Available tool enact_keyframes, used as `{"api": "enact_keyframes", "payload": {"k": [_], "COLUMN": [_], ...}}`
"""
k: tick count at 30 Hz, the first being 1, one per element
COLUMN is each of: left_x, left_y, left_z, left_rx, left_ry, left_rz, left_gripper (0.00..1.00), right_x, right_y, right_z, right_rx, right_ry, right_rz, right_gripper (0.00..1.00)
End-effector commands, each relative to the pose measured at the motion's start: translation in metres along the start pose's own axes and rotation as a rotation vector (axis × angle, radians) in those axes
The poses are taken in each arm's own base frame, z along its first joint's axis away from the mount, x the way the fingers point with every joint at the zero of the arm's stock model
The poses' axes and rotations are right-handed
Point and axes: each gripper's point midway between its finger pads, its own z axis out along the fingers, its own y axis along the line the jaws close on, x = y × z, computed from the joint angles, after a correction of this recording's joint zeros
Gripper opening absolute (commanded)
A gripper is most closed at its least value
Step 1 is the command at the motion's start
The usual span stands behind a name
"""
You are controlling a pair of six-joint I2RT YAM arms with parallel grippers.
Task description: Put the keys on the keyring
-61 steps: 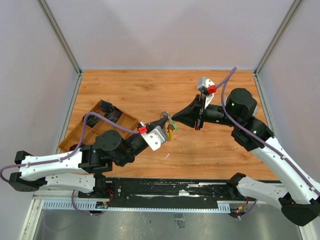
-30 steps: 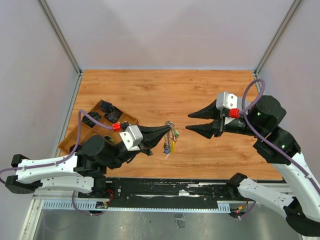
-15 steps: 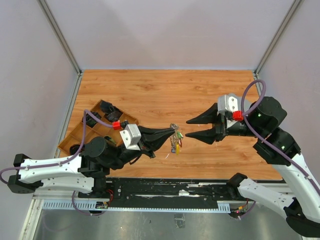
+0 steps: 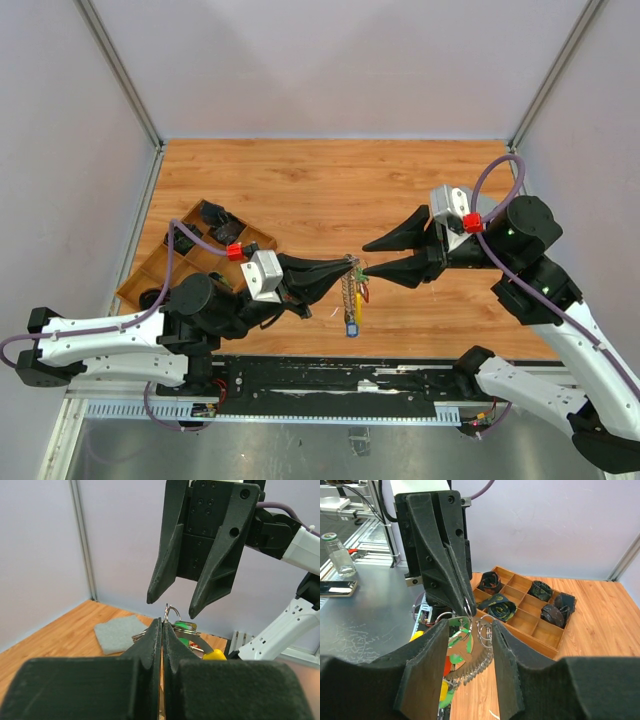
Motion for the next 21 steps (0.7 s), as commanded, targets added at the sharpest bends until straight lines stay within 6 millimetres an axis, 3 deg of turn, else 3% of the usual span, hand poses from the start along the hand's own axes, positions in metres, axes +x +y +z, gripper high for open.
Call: {"api": "enact_keyframes", "payload": {"k": [1, 21], "left_x": [-0.016, -0.021], "left_y": [-0.006, -0.012], "left_z": [0.002, 0.001], "left_rx": [0.027, 0.064], "left_ry": [-0.068, -0.080], "left_rz": [-0.029, -0.022], "left_gripper": [0.00, 0.01], "right_x": [-0.008, 0.001], "right_y": [0.005, 0.007], "right_z": [0.003, 0.007], "right_rx": [-0.032, -0.076], "right_ry": [-0.039, -0.026], "right_rz": [-0.008, 0.019], "right_gripper": [0.40, 0.23]}}
